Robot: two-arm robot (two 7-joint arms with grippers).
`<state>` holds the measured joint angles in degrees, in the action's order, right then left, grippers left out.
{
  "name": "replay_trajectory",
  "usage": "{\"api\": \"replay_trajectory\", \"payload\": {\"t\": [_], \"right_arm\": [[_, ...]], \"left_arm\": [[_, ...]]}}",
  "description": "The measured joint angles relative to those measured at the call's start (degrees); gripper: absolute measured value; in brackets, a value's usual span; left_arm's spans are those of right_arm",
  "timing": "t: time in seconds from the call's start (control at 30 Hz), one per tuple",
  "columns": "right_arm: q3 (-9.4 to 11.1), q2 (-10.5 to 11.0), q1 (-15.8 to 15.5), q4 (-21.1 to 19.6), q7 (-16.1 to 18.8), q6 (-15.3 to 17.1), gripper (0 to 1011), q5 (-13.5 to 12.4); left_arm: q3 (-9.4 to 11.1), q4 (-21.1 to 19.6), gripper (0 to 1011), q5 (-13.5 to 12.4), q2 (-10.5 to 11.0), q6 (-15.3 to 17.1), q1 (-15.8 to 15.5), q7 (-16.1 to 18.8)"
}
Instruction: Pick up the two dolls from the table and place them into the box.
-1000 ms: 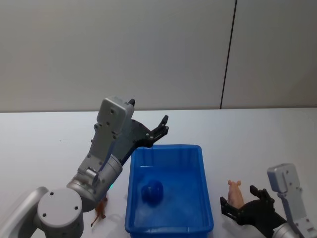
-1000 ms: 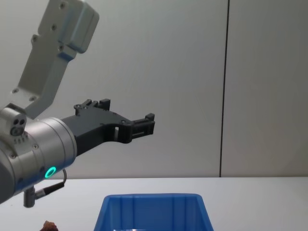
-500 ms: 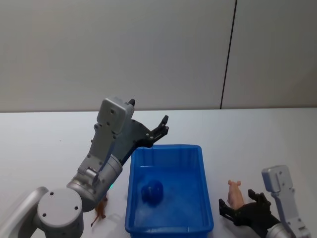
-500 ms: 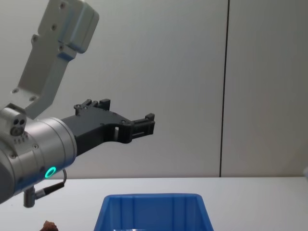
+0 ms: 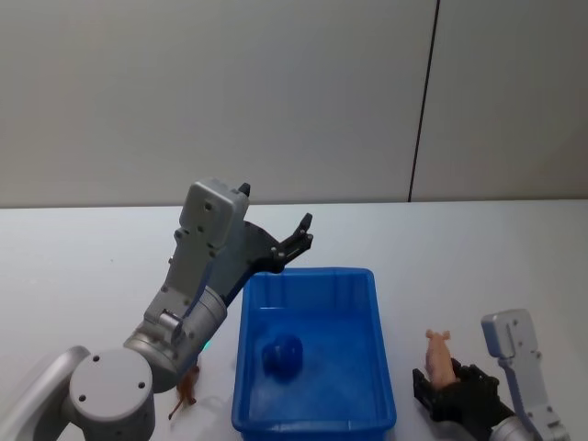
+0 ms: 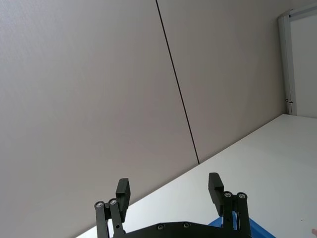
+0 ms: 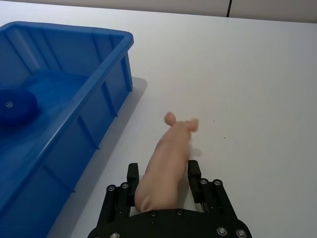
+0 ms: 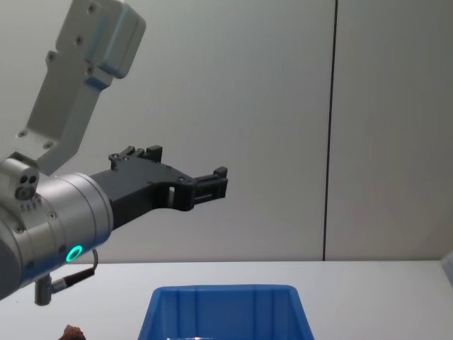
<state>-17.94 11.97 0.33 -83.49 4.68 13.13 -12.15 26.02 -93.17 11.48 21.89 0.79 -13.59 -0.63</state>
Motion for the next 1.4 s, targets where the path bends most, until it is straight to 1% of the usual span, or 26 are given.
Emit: {"api": "replay_trajectory", "payload": {"t": [0.1, 0.3, 0.47, 0.73, 0.87, 0.9, 1.07, 1.1, 1.13, 1.2, 1.33, 1.4], "right_arm": [[-0.01, -0.07, 0.07, 0.19, -0.05, 0.03, 548, -0.03], [-0.02, -0.17, 0.13, 0.37, -0.09, 0.01, 362, -0.06], [0.09, -0.01, -0.04, 0.05, -0.12, -0.73, 362, -0.05], [0.56, 0.45, -0.2, -1.6, -0.04, -3.48, 362, 0.59], [0.82, 0.64, -0.02, -2.77, 0.59, -5.32, 362, 1.19], [0.82, 0.64, -0.02, -2.77, 0.59, -5.32, 362, 1.19], [1.16, 0.66, 0.97, -4.62, 2.55, -7.35, 362, 1.5], [1.16, 0.66, 0.97, -4.62, 2.55, -7.35, 362, 1.5], [1.2, 0.6, 1.33, -5.01, 3.29, -7.68, 362, 1.47], [1.27, 0.5, 1.73, -5.34, 4.04, -7.93, 362, 1.35], [1.36, 0.02, 3.25, -6.0, 6.78, -8.09, 362, 0.47], [1.37, -0.38, 4.22, -6.11, 8.34, -7.67, 362, -0.17]], "left_arm": [[0.0, 0.0, 1003, 0.0, 0.0, 0.0, 0.0, 0.0], [0.0, 0.0, 1003, 0.0, 0.0, 0.0, 0.0, 0.0], [0.0, 0.0, 1003, 0.0, 0.0, 0.0, 0.0, 0.0], [0.0, 0.0, 1003, 0.0, 0.0, 0.0, 0.0, 0.0], [0.0, 0.0, 1003, 0.0, 0.0, 0.0, 0.0, 0.0], [0.0, 0.0, 1003, 0.0, 0.0, 0.0, 0.0, 0.0], [0.0, 0.0, 1003, 0.0, 0.0, 0.0, 0.0, 0.0], [0.0, 0.0, 1003, 0.0, 0.0, 0.0, 0.0, 0.0], [0.0, 0.0, 1003, 0.0, 0.0, 0.0, 0.0, 0.0], [0.0, 0.0, 1003, 0.0, 0.0, 0.0, 0.0, 0.0], [0.0, 0.0, 1003, 0.0, 0.0, 0.0, 0.0, 0.0], [0.0, 0.0, 1003, 0.0, 0.0, 0.0, 0.0, 0.0]]}}
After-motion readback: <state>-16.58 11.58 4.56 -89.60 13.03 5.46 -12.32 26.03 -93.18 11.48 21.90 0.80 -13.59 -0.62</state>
